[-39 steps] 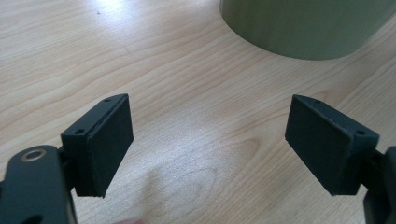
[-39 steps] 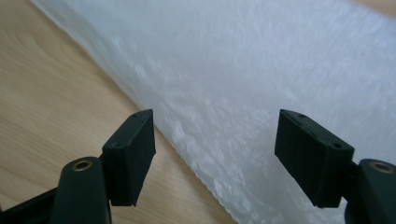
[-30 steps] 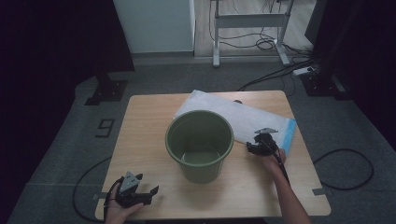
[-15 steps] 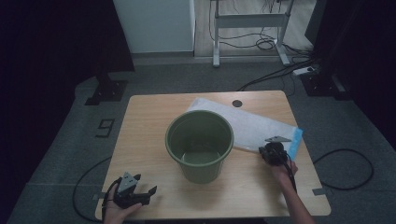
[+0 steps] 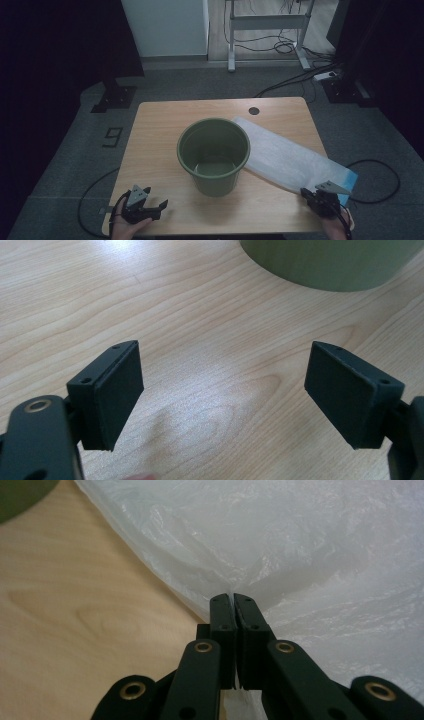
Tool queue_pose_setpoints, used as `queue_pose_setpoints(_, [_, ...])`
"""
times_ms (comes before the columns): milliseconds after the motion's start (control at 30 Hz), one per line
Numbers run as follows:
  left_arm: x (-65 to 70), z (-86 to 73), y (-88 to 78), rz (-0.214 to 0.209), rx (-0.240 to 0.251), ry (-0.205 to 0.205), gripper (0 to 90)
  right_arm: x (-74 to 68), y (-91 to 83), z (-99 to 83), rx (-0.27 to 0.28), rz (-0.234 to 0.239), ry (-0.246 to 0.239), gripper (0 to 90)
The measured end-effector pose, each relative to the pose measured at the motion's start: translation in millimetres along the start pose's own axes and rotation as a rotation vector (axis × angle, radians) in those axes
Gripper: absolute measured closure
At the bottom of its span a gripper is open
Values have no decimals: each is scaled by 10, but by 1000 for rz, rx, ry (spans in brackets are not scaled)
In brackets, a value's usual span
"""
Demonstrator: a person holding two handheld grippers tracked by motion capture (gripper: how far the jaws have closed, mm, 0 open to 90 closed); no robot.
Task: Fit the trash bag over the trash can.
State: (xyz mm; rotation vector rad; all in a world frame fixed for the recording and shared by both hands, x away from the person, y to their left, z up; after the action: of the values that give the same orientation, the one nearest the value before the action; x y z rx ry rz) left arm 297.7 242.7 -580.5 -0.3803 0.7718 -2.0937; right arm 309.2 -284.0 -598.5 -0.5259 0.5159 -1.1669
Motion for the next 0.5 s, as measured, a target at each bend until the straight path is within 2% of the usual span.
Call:
queue_pose_setpoints(133, [-1,0,-5,-1,1,-1,156,60,-103,-99,0,-13,6,848])
queue_pose_setpoints(200, [3,0,-5,-1,1,1,156,67,-125,-124,1,-13,8,774])
queue_pose_setpoints(233, [4,0,-5,-1,1,1,156,61,-133,-124,5,-23,5,702])
queue_pose_setpoints(267, [4,0,-5,-1,1,1,156,61,-133,-124,5,-23,5,702])
queue_pose_setpoints(300, [4,0,-5,-1,1,1,156,52,-144,-110,14,-44,-2,630])
queue_pose_setpoints(333, [1,-1,-4,0,1,0,156,-6,-167,-42,43,-77,-26,528])
queue_pose_setpoints(367, [1,-1,-4,0,1,0,156,-52,-174,6,59,-87,-44,474])
queue_pose_setpoints(500, [4,-6,3,-1,-3,2,156,-304,-126,228,93,-98,-86,304])
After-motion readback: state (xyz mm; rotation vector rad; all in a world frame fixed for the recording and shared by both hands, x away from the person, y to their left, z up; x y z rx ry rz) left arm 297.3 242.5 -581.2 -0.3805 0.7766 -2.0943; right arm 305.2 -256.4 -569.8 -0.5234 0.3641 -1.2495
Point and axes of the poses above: each handheld gripper's, and its own axes: y roughly forward along the jaws, z roughly out of its top, x roughly to its right, the point moved 8 cm from there along y, roughly forward along the jaws, and after that the axes turned 2 degrees about y, right-handed, at the moved point
